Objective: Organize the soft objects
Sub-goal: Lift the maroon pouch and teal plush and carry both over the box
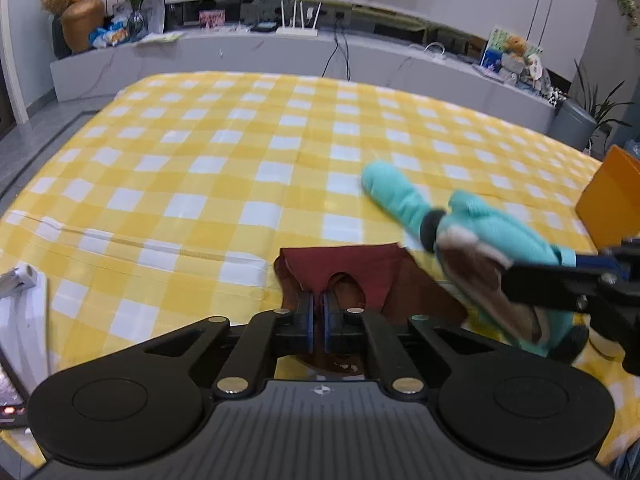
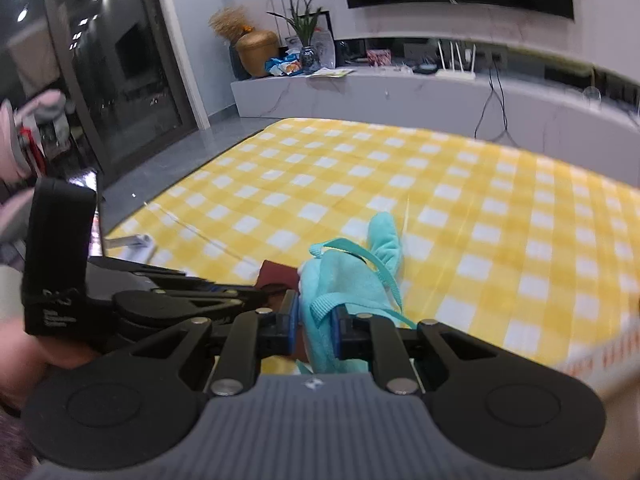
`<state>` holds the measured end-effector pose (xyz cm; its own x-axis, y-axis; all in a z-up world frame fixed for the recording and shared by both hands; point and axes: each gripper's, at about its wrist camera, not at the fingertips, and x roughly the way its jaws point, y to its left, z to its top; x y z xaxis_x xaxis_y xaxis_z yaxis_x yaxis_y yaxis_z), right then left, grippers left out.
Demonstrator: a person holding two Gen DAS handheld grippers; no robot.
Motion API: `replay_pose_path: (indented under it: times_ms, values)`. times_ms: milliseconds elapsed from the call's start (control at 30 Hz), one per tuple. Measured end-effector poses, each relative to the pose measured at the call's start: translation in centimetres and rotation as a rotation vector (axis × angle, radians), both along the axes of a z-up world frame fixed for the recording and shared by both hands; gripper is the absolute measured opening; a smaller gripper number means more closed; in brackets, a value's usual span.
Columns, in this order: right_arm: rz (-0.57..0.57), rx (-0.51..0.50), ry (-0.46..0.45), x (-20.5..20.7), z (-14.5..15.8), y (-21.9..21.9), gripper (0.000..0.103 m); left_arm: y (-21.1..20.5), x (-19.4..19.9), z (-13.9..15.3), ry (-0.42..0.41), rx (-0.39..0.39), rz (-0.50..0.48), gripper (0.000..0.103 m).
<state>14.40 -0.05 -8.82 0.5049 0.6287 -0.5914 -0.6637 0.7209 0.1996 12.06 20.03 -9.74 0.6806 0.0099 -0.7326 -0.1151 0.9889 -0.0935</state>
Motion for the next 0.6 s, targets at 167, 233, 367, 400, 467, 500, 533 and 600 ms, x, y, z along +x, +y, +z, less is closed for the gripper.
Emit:
replay_pose_path:
  times_ms: [167,233,367,400,467,500,533,600]
  values:
    - [0.001,-0.014,-0.008,-2.9,0.7,-1.2,0.014,-1.1,-2.9,1.6,-0.039,-0.012,0.004,0.003]
    - [-0.002,-0.007,-0.004,-3.7,1.1,-1.9,0.014,-1.6,-4.3,2.3,-0.051,-0.018,0.004,0.003]
    - [0.004,-0.004,-0.013,-5.3,2.0,-3.2,0.014,-2.4,-6.9,3.8,-0.078,-0.046,-0.002,0.003]
    - [0.008,-0.003,-0.016,-5.7,2.3,-3.6,0.014,-2.6,-7.5,4.2,-0.083,-0.045,-0.006,0.003]
    - [0.014,0.004,-0.018,-6.6,2.8,-4.4,0.014,-3.1,-8.7,4.8,-0.094,-0.039,-0.014,0.003]
    - [0.014,0.009,-0.018,-7.1,3.0,-4.8,0.014,-3.4,-9.2,5.1,-0.098,-0.037,-0.020,0.003]
    - [0.012,0.014,-0.017,-7.5,3.2,-5.2,0.014,-3.6,-9.7,5.4,-0.103,-0.037,-0.029,0.003]
    - [0.008,0.022,-0.019,-8.4,3.7,-6.1,0.014,-4.2,-10.5,6.0,-0.112,-0.033,-0.047,0.003]
